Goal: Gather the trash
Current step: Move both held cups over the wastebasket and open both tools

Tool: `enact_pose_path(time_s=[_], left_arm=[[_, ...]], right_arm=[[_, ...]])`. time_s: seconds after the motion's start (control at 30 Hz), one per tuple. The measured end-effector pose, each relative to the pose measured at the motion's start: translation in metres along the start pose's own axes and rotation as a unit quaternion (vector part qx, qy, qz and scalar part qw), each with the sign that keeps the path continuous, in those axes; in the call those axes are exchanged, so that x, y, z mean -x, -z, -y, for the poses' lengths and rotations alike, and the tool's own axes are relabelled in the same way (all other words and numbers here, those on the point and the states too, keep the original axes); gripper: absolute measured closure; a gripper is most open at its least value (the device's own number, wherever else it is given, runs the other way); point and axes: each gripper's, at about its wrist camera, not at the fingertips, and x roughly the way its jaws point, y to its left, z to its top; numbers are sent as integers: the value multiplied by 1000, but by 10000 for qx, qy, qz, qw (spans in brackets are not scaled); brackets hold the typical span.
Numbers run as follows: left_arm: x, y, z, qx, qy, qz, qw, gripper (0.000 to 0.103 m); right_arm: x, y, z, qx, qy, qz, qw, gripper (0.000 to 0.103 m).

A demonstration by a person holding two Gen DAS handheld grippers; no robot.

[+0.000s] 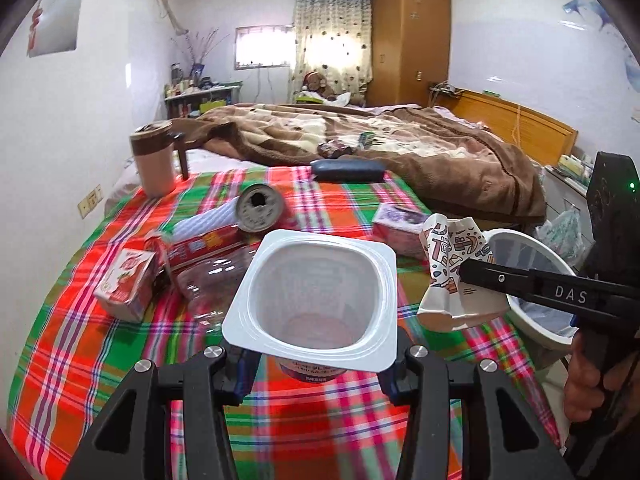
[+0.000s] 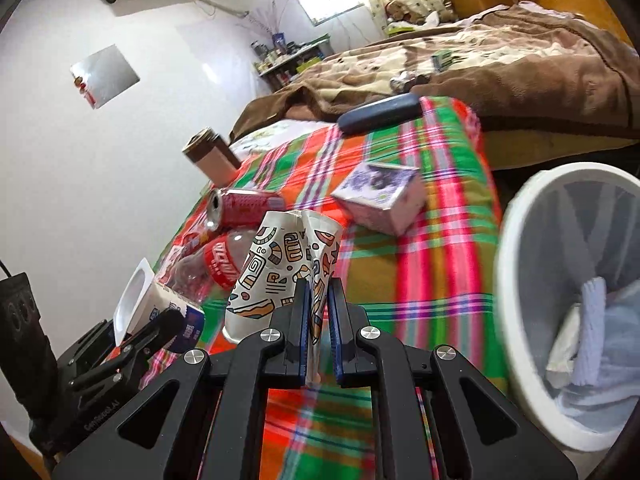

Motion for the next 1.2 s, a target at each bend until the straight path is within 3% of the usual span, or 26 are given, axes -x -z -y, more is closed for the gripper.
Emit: enact_pose_path(time_s=[0.43, 0.73, 1.03, 1.2], left_arm=[[-1, -17, 71, -467, 546, 46, 9974, 55], [-17, -32, 128, -778, 1088, -3, 9910, 55], [-44, -41, 173, -944, 1551, -188, 9832, 55], [-57, -38, 192, -1015, 1622, -286, 9811, 55]], right_arm=[[54, -5, 49, -300, 503, 449, 9973, 94], [80, -5, 86, -562, 1089, 681, 9901, 94], [92, -5, 118, -698, 1599, 700, 9822, 94], [94, -4, 129, -630, 1920, 655, 9772, 94]])
